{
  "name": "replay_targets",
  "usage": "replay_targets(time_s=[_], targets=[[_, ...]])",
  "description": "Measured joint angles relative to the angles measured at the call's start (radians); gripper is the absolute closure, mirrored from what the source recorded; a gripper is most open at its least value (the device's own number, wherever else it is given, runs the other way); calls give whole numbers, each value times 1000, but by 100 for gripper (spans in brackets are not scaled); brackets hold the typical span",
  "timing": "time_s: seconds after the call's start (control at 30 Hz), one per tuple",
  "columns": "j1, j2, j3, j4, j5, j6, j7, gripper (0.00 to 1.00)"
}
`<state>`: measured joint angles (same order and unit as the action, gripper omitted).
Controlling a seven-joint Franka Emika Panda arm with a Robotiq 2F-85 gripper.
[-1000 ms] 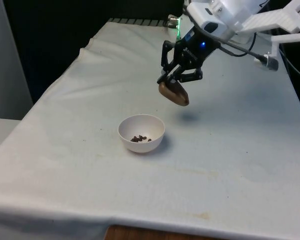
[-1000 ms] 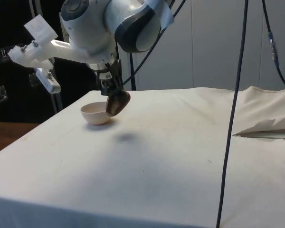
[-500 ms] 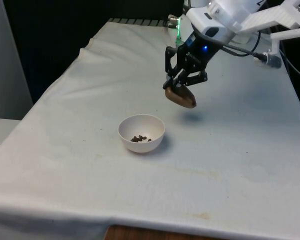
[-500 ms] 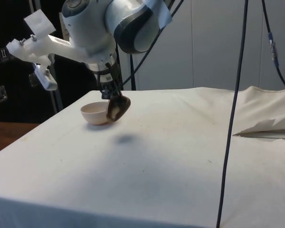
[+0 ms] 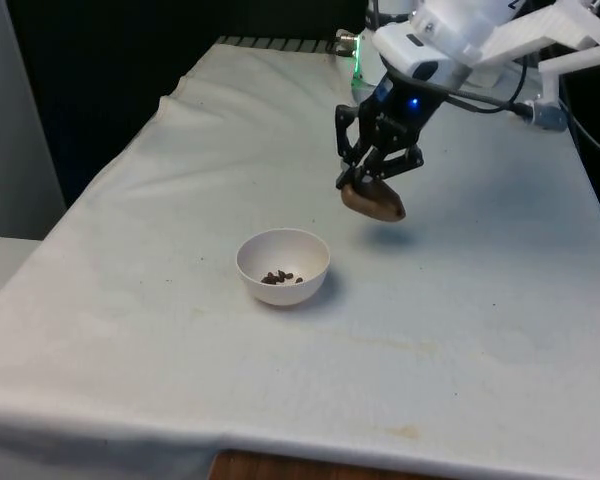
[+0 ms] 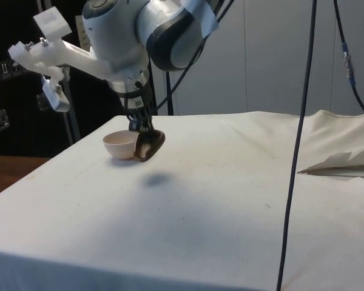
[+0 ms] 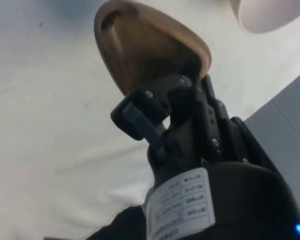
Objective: Pour the coffee beans from the cup into the bowl.
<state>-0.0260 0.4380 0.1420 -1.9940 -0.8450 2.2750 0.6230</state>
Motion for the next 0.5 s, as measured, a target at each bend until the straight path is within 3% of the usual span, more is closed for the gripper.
replay_targets(time_s=[0.5], targets=[[0, 11, -26, -15, 67, 95, -77, 100]])
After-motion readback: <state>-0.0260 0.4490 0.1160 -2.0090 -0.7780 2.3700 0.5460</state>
